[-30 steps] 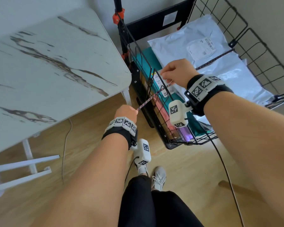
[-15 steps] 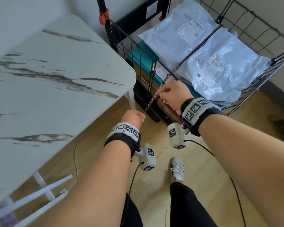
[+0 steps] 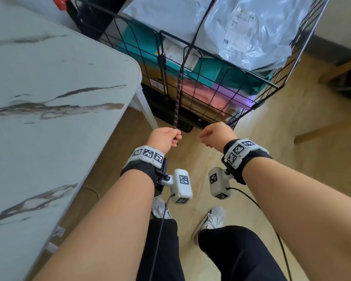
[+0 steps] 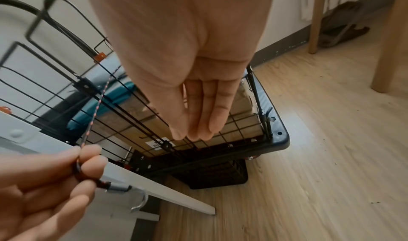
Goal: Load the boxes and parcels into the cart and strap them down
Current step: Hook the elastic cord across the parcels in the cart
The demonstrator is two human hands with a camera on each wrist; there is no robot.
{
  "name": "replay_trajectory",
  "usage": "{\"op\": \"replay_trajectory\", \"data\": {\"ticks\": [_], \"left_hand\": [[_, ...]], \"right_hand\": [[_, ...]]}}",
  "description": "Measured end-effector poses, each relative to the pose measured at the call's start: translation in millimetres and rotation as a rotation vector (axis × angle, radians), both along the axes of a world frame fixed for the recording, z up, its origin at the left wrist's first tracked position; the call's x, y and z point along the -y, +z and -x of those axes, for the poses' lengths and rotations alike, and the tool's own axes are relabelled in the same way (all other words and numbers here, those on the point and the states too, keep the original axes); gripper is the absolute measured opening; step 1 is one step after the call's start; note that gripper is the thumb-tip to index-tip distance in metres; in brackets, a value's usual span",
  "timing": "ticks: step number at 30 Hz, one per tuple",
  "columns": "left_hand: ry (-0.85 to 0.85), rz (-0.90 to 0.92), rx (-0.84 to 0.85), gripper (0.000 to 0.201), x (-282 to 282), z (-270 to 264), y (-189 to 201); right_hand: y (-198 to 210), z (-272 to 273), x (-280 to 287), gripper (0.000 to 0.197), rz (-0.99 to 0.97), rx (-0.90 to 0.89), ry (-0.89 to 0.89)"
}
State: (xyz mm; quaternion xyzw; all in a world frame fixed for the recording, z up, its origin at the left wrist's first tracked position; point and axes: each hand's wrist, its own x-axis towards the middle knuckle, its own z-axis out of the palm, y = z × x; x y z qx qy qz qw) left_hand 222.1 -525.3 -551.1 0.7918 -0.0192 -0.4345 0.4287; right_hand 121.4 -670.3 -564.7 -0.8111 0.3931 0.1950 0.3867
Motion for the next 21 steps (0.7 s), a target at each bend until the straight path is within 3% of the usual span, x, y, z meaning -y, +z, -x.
{"op": "replay_trajectory", "data": {"ticks": [10, 16, 21], "left_hand": [[0.118, 0.167, -0.021, 0.021, 27.0, 13.8, -86.0], [0.134, 0.273, -0.009, 0.021, 44.5, 9.3, -126.6], [0.091, 0.31, 0.103, 0.023, 56.5, -1.5, -155.8]], "right_hand": [[-96.7, -1.7, 1.1, 0.023, -0.052, 0.063, 0.083], [-147.0, -6.8, 3.9, 0.037, 0.064, 0.28, -0.048], [-176.1, -18.8, 14.0, 0.02, 0.008, 0.403, -0.063]]}}
